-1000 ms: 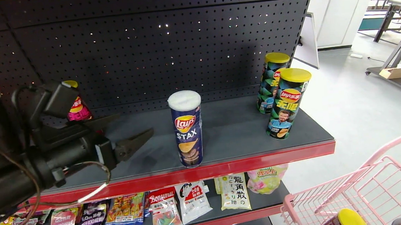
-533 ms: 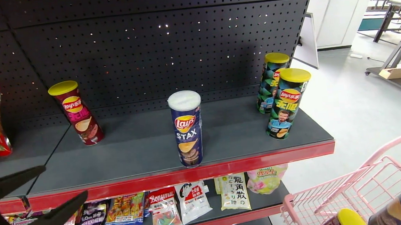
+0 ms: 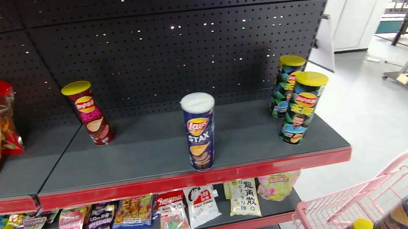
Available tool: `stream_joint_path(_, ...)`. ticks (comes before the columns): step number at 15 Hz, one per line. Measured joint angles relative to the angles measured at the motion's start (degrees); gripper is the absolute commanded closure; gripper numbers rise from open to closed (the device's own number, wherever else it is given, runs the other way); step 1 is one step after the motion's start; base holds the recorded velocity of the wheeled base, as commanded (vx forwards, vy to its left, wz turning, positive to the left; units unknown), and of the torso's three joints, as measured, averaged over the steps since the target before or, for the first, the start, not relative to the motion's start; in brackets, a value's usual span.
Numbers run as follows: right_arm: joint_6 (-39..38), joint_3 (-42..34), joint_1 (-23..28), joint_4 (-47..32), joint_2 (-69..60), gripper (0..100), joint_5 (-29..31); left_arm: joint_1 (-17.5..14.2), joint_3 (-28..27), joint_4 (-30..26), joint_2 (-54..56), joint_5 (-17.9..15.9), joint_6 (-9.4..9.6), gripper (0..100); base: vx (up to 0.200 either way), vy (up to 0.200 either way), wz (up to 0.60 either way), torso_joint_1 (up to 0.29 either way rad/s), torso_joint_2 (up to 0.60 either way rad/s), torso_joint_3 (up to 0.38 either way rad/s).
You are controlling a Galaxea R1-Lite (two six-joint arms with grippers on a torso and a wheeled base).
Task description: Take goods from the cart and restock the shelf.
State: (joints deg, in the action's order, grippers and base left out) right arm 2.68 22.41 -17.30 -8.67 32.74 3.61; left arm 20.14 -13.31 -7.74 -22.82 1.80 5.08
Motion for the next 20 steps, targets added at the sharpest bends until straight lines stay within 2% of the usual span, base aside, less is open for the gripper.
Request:
stream_joint_path(4, 0.02, -0.45, -0.01, 0.0, -0.13, 100, -0.11, 0.0, 2.01, -0.05, 3.04, 0.09, 0.13, 0, 0.0, 0.0, 0.45, 0.003, 0.0, -0.001)
stream_joint_path(8, -0.2, -1.24, 0.07, 0.13, -1.29, 100, 0.02, 0.06, 4.11, -2.4, 7.34, 0.05, 2.08, 0, 0.0, 0.0, 0.0, 0.0, 0.0, 0.0)
stream_joint_path(10, -0.63, -1.74, 0.16, 0.07, -3.51, 100, 1.15, 0.41, 4.91, -4.27, 10.07, -1.62, 2.27, 0, 0.0, 0.0, 0.0, 0.0, 0.0, 0.0)
stream_joint_path(15, -0.37, -2.51, 0.21, -0.35, -8.3, 100, 3.15, 1.16, 6.14, -4.3, 15.43, -6.4, 2.57, 0, 0.0, 0.0, 0.0, 0.0, 0.0, 0.0)
stream_joint_path(18, 0.62, -2.54, 0.21, -0.35, -9.53, 100, 5.06, 1.57, 6.18, -4.24, 16.87, -7.19, 5.56, 0, 0.0, 0.0, 0.0, 0.0, 0.0, 0.0)
stream_joint_path(20, 2.97, -2.51, 0.27, -0.5, -10.36, 100, 5.19, 1.63, 6.18, -4.22, 18.05, -7.13, 5.67, 0, 0.0, 0.0, 0.0, 0.0, 0.0, 0.0)
